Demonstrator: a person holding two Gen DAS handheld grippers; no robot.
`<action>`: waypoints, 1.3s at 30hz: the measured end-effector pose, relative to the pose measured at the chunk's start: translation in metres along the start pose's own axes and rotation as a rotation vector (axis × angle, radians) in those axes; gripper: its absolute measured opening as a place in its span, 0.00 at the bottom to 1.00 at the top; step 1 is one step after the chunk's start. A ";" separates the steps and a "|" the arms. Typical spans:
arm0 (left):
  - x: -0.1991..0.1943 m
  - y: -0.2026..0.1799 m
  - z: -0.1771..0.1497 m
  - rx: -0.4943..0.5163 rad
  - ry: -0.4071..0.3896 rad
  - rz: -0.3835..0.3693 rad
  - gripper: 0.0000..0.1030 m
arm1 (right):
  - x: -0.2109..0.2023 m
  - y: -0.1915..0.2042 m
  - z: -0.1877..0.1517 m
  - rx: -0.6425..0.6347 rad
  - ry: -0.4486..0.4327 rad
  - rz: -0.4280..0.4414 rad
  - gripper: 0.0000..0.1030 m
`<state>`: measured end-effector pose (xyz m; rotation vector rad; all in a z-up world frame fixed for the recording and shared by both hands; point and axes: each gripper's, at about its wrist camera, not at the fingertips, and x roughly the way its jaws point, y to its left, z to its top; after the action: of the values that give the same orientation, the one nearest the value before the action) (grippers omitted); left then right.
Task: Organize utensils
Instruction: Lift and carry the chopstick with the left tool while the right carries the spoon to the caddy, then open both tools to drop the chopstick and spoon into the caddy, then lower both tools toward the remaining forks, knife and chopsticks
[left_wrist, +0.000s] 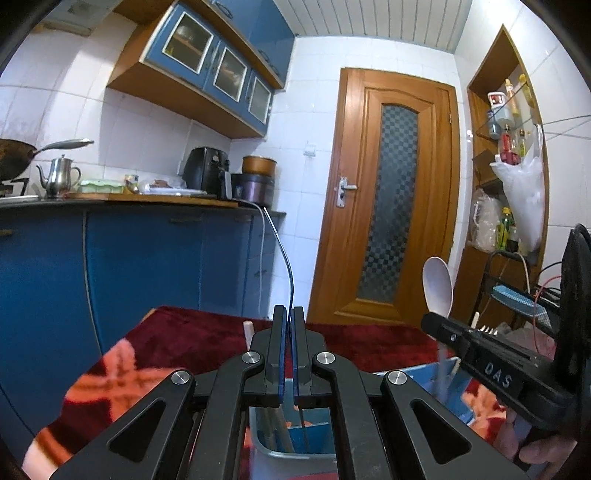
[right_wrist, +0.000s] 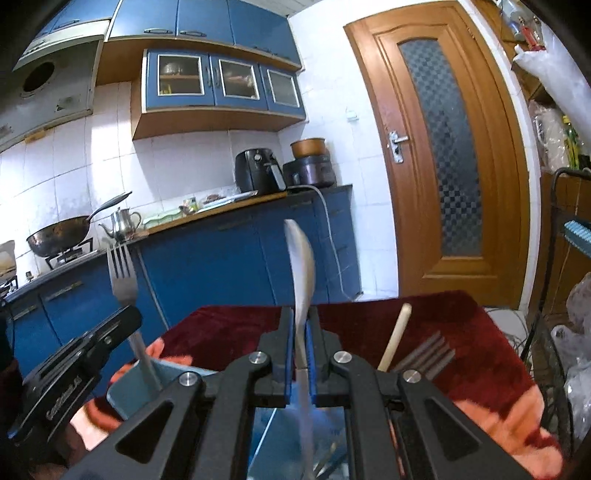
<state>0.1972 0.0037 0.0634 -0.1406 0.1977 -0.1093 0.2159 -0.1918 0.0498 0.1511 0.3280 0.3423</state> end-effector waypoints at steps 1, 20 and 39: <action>0.002 -0.001 -0.001 -0.001 0.023 -0.012 0.03 | -0.001 0.001 -0.001 -0.003 0.007 0.001 0.16; -0.047 -0.010 0.001 -0.010 0.142 -0.071 0.12 | -0.078 0.015 0.003 0.040 -0.008 0.076 0.36; -0.111 -0.021 -0.014 0.040 0.290 -0.117 0.13 | -0.140 0.012 -0.033 0.091 0.158 0.022 0.38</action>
<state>0.0844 -0.0054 0.0743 -0.0957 0.4767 -0.2501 0.0761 -0.2267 0.0623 0.2176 0.4986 0.3623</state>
